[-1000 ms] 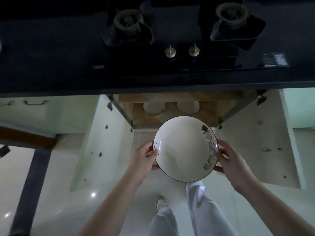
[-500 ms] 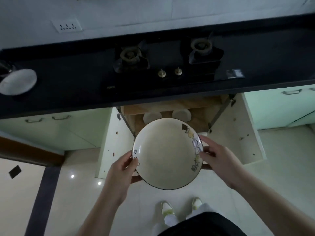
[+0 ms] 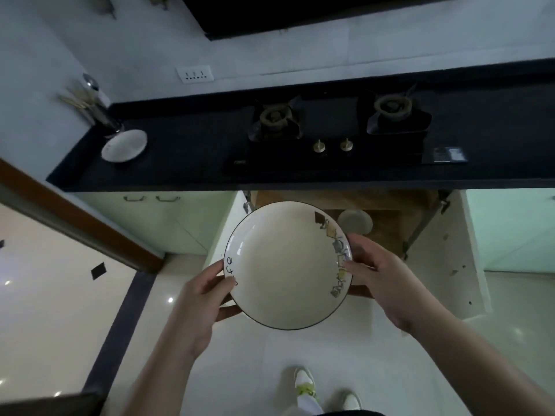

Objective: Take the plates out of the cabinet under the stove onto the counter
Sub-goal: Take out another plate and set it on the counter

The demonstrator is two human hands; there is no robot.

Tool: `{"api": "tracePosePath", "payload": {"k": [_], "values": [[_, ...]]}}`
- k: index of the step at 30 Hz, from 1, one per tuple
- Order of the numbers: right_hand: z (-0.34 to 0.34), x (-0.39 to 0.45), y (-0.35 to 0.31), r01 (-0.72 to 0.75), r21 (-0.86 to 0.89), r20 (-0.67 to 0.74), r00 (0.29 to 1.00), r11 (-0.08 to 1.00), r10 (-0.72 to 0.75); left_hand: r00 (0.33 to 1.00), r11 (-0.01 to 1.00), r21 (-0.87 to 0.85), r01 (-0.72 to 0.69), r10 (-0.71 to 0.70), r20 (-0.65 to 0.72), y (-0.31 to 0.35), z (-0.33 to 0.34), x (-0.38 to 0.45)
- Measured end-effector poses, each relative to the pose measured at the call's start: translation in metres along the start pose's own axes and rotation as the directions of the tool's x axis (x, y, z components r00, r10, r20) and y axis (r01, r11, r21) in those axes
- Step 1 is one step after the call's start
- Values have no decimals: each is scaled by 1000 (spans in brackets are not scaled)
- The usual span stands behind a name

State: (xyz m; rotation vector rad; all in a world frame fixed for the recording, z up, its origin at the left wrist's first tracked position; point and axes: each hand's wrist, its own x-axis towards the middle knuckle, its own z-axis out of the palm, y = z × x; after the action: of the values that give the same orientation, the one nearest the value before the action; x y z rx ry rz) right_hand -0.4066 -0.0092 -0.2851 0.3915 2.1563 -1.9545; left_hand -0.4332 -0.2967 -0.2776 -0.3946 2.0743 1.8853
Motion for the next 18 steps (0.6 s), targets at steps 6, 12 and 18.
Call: {"api": "tracePosePath", "payload": {"k": [6,12,18], "values": [[25,2,3,-8,-8,120,993,1000,9,987,996,-53,67,-74,-145,4,-9,-36],[70,18,-16,17,-4,264,964,1000,-15,957,987,-153,54,-95,-274,-7,-54,-54],[145,41,-47,84,-68,339,939,994,-56,911,965,-262,16,-122,-393,-20,-121,-59]]}}
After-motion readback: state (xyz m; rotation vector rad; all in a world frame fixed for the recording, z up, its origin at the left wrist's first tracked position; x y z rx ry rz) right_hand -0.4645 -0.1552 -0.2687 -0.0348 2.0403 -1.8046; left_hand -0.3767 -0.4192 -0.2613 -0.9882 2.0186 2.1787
